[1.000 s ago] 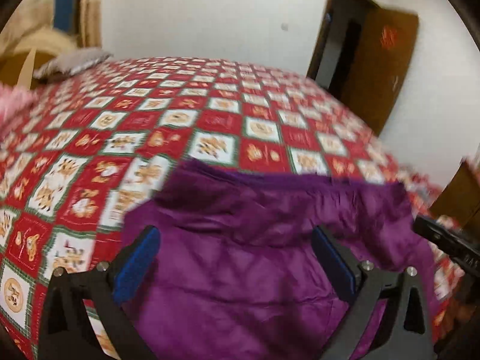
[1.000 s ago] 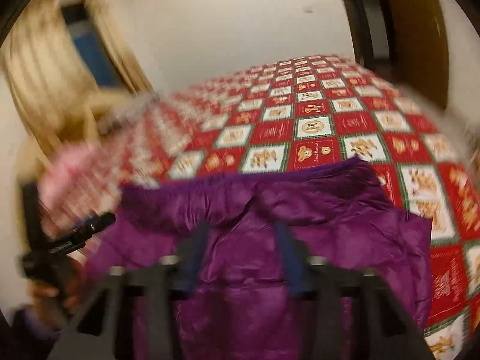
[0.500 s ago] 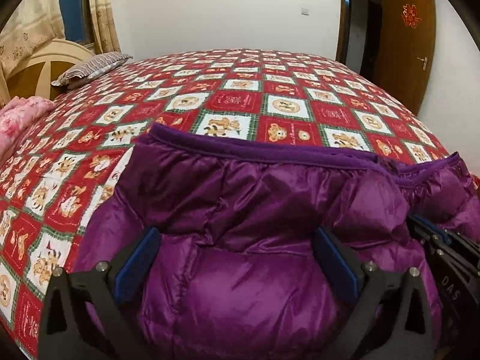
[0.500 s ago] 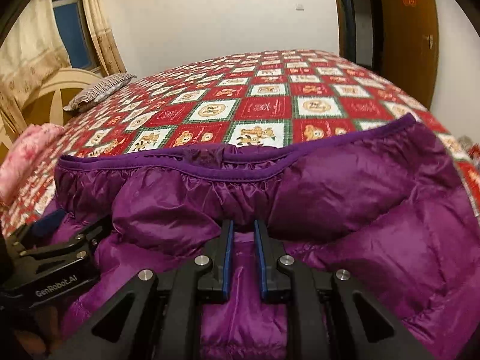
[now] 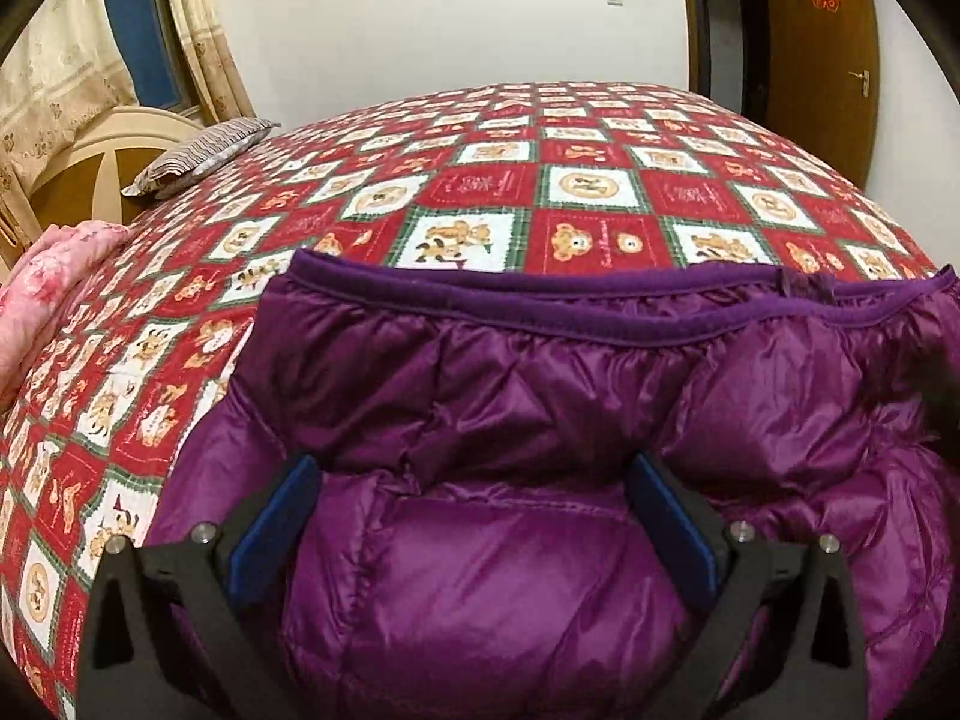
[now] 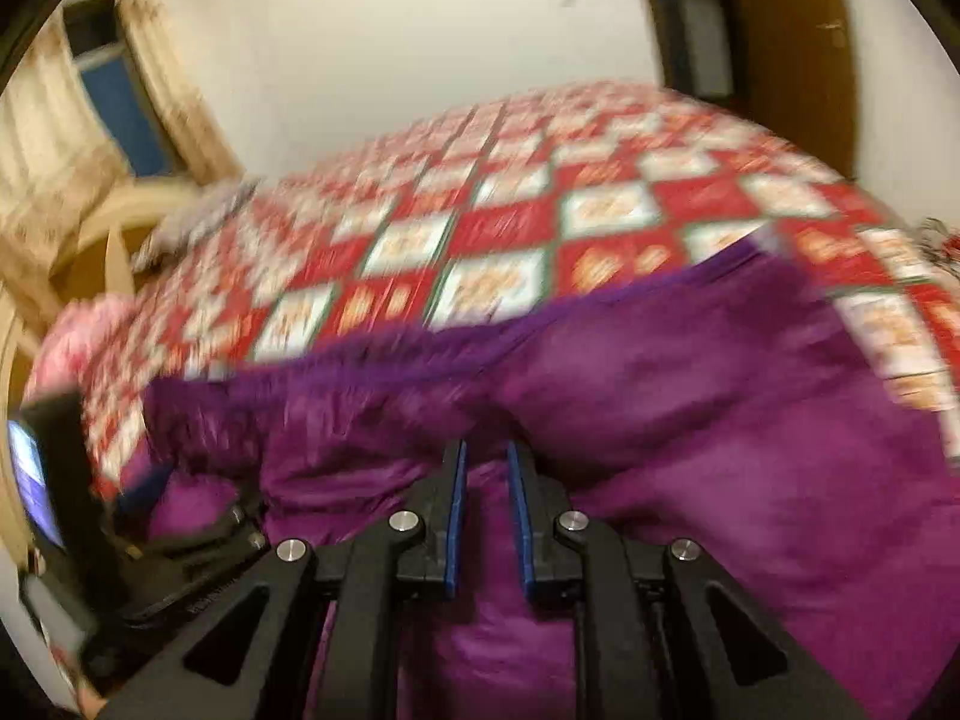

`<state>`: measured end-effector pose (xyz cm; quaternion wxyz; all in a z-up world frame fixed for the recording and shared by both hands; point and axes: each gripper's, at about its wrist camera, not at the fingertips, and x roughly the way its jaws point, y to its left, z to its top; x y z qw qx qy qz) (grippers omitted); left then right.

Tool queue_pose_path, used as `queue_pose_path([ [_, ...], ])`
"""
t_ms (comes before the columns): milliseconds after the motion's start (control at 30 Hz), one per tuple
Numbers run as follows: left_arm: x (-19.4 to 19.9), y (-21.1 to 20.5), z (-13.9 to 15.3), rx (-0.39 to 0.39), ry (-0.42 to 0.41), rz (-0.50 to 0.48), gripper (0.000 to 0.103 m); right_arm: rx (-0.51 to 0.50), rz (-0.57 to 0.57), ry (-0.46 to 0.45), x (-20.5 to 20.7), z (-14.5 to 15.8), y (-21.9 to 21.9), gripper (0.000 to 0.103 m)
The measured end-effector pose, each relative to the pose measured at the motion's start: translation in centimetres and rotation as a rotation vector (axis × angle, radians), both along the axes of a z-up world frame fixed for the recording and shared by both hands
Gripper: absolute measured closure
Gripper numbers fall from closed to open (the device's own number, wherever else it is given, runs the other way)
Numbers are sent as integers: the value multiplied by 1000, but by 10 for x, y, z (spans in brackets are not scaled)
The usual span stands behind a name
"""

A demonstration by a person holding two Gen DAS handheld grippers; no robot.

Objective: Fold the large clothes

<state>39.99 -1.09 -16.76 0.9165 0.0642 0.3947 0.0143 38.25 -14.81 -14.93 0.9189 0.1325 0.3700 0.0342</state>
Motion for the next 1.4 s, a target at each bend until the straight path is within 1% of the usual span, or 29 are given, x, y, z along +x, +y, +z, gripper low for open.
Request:
queue_pose_path([
  [33,0,0,0,-1,1,0,0,-9,-30,-16,-5,7,-10,89],
  [100,0,0,0,-1,1,0,0,-61,-81,-6,-11,13,-28,89],
  [133,1,0,0,-2,1,0,0,-101,-110,4,-13,11,-38,89],
  [200,1,0,0,-1,1,-1,0,-137,-140,29,-13,2,-51,89],
  [233,0,0,0,-1,1,-3,0,-139,-150,41,-14,-7,-58,89],
  [300,1,0,0,1,0,-7,0,-111,-143,33,-16,-25,-65,89],
  [333,0,-1,0,2,0,-6,0,-96,-143,30,-15,-29,-67,89],
  [433,1,-2,-1,3,2,-4,0,-94,-142,41,-7,-33,-67,89],
  [600,1,-1,-1,-2,10,-9,0,-99,-140,48,-2,-34,-68,89],
  [667,0,1,0,-7,29,-24,0,-94,-135,71,-2,-32,-69,89],
  [700,-2,2,2,-9,43,-40,0,-100,-136,95,-3,-27,-68,89],
  [733,-9,7,8,-13,50,-66,0,-104,-148,93,-6,-18,-66,89],
  [767,-15,13,13,-17,41,-70,0,-101,-160,54,-17,-7,-63,89],
  [800,-26,23,21,-25,22,-63,0,-91,-146,-11,-31,8,-56,89],
  [867,-42,41,32,-45,-4,-45,0,-100,-81,-55,-50,25,-32,89],
  [933,-62,65,40,-77,-23,3,0,-104,-11,-72,-65,31,-4,89],
  [1000,-76,86,41,-108,-40,56,0,-91,64,-98,-78,33,27,89],
  [1067,-84,101,37,-125,-44,114,0,-99,118,-111,-82,29,55,89],
  [1133,-87,112,29,-150,-30,144,0,-143,146,-100,-78,17,78,89],
  [1200,-86,118,16,-192,14,142,0,-188,124,-49,-70,-2,87,89],
  [1267,-85,121,5,-240,41,134,0,-200,106,18,-61,-26,89,89],
  [1300,-85,122,1,-262,47,130,0,-209,106,6,-62,-31,90,89],
  [1400,-83,125,-12,-352,70,129,0,-281,120,-13,-64,-35,98,89],
])
